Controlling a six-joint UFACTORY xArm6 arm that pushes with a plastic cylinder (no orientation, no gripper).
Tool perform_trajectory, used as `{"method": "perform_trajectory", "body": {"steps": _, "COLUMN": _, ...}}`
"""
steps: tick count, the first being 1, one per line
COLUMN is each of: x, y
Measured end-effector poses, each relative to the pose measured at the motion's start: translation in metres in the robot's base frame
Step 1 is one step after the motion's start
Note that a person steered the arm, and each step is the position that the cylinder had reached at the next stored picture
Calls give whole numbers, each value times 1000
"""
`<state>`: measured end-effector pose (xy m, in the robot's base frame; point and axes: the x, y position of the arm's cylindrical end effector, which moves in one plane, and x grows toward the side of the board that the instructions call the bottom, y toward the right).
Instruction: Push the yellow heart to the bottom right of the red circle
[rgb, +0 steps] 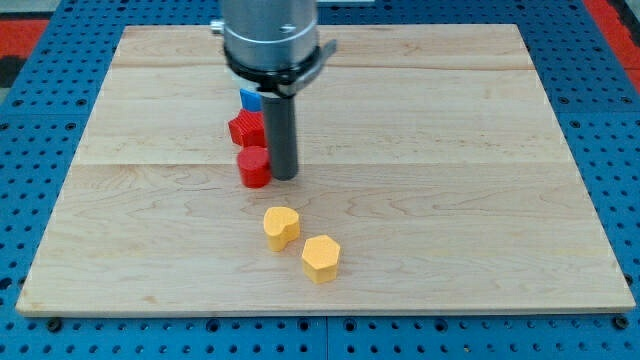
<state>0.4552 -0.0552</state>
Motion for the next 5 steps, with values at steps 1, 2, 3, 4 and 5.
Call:
{"method": "perform_trajectory", "body": {"steps": 1, "x": 0, "y": -3}}
{"method": "perform_trajectory", "body": {"steps": 2, "x": 43, "y": 30}}
{"method": "perform_trajectory", "body": {"steps": 3, "x": 63, "y": -5}}
{"method": "perform_trajectory", "body": {"steps": 4, "x": 75, "y": -41}}
{"method": "perform_trajectory", "body": {"steps": 5, "x": 77, "y": -85}}
